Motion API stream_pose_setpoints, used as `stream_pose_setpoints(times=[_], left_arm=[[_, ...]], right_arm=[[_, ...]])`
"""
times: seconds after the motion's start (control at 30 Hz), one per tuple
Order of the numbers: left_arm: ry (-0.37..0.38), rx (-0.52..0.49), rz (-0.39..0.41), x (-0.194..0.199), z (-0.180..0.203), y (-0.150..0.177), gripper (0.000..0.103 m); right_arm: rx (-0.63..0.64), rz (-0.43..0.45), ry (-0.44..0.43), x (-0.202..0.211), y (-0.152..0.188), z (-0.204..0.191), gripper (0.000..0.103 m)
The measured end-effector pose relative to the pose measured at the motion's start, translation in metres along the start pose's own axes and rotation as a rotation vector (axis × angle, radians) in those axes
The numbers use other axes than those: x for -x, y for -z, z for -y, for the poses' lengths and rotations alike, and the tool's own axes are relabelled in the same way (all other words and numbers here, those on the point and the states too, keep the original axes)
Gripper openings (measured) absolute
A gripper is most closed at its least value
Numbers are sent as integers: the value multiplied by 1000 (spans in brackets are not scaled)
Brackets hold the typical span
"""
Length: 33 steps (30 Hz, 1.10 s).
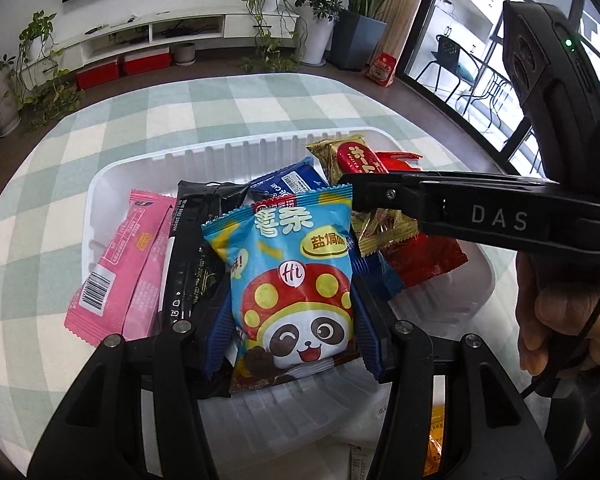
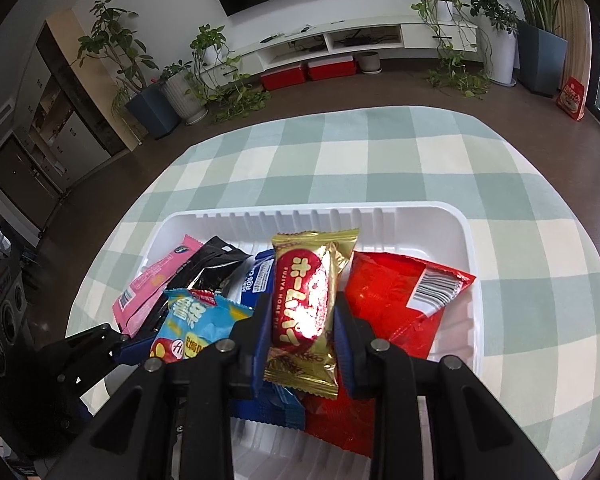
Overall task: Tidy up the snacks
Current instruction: 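Carry the panda bag and gold packet into the tray and release both, then withdraw both tools from the tray back over the remaining snacks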
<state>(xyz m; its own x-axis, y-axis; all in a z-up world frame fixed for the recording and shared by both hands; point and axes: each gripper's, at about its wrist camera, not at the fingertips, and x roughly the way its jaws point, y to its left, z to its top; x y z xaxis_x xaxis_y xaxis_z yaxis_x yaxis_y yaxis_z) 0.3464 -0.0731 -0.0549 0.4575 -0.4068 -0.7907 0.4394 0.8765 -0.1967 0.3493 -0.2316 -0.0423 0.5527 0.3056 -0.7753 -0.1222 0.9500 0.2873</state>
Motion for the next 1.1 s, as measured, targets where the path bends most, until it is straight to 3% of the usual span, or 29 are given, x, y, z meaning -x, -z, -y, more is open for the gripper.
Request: stream_pose_setpoints(times=[0.27,0.5,0.57,0.73,0.83,0.97,1.1], left_arm=[[-10,-15,14,7,5,1,65],[-24,-21,27,14,7,2,67],[-24,-25,39,18,8,2,77],[-32,-34,46,27,12,5,82],[-41,-31,61,37,13,8,95],[-49,-17,91,58,11,12,103],[-60,-36,130,83,15,26,103]], right_arm=[[-12,0,-6,-2,0,4,33],[-16,14,-3,2,2,5,35],[-11,26,-1,6,2,4,42],[-8,54,-4,16,2,1,56],[-18,70,-9,24,3,1,66],[-47,106,-27,46,9,4,76],[-83,150,-49,74,20,10,91]])
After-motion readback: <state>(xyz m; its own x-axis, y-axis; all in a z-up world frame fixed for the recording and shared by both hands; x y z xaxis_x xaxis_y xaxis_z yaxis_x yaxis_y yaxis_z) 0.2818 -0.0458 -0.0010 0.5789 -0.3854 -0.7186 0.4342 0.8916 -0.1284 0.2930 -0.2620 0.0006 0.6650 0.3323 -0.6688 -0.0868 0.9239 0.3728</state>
